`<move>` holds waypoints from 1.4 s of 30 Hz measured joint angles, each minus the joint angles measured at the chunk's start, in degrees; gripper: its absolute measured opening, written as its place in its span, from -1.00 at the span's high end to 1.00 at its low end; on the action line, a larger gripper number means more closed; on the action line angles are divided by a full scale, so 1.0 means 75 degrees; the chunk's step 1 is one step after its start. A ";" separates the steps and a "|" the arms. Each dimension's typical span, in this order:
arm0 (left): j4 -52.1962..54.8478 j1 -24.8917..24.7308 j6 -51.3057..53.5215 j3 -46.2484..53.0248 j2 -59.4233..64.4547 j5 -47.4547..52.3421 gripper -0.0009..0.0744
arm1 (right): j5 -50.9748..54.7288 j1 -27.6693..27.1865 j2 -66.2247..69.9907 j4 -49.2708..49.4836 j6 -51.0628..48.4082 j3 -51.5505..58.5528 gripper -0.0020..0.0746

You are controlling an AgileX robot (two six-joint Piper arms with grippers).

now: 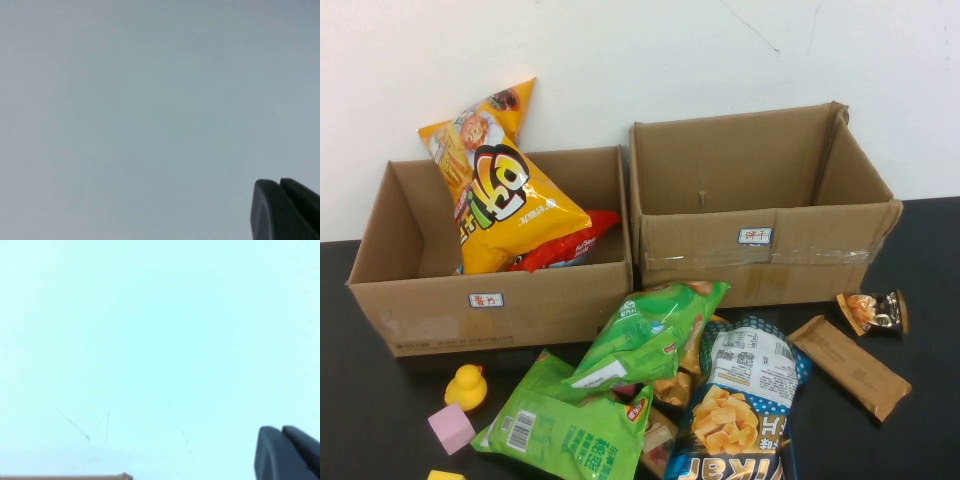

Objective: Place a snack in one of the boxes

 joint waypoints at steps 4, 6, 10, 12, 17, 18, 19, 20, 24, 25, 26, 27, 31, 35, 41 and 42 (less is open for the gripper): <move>0.0379 0.0000 -0.0972 -0.1062 0.0000 0.3572 0.98 | 0.1550 0.0000 0.0025 0.0000 -0.0281 -0.1007 0.95; 0.0613 0.0000 -0.1236 -0.1940 0.0035 0.5620 0.98 | 0.2292 0.0000 0.0228 0.0000 -0.0389 -0.1472 0.95; 0.1045 0.0000 -0.1233 -0.3150 0.0628 0.7649 0.98 | 0.3661 0.0000 0.1177 -0.0015 -0.0829 -0.2227 0.95; 0.1159 0.0000 -0.1185 -0.3484 0.1051 0.8258 0.98 | 0.4149 0.0000 0.1697 0.0000 -0.0997 -0.2430 0.95; 0.1101 0.0000 -0.1104 -0.3607 0.2104 0.9086 0.98 | 0.5091 0.0000 0.3149 0.0234 -0.1684 -0.2652 0.95; 0.1024 0.0000 -0.1104 -0.3561 0.2357 0.9102 0.98 | 0.5219 0.0000 0.3440 0.0369 -0.1951 -0.2663 0.95; 0.0921 0.0000 -0.1104 -0.3533 0.2613 0.9108 0.98 | 0.5328 0.0000 0.3725 0.0531 -0.2267 -0.2663 0.95; 0.0537 0.0000 -0.0991 -0.3503 0.3090 0.8993 0.98 | 0.5500 0.0000 0.4199 0.0915 -0.2892 -0.2663 0.95; -0.1304 0.0000 0.0587 -0.3690 0.4299 0.8948 0.98 | 0.5605 0.0000 0.4984 0.1806 -0.3910 -0.2663 0.95; -0.1864 0.0000 0.1138 -0.3843 0.4668 0.9075 0.98 | 0.5617 0.0000 0.5104 0.1993 -0.4110 -0.2663 0.95; -0.2282 0.0000 0.1581 -0.4012 0.5039 0.9198 0.98 | 0.5617 0.0000 0.5232 0.2221 -0.4321 -0.2663 0.95; -0.2748 0.0000 0.2127 -0.4171 0.5410 0.9335 0.98 | 0.5617 0.0000 0.5329 0.2435 -0.4529 -0.2668 0.95; -0.4177 0.0000 0.4159 -0.4741 0.6713 0.9629 0.98 | 0.5603 0.0000 0.5477 0.3158 -0.5177 -0.2681 0.95; -0.5335 0.0000 0.5337 -0.5697 0.7956 0.9901 0.98 | 0.5588 0.0000 0.5496 0.3535 -0.5553 -0.2681 0.95; -0.6806 -0.0306 0.6884 -0.7815 1.0133 0.9804 0.98 | 0.5560 0.0000 0.5512 0.3753 -0.5632 -0.2681 0.95; -0.6966 -0.0447 0.7017 -0.8301 1.0601 0.9621 0.98 | 0.5560 0.0000 0.5512 0.3785 -0.5632 -0.2681 0.95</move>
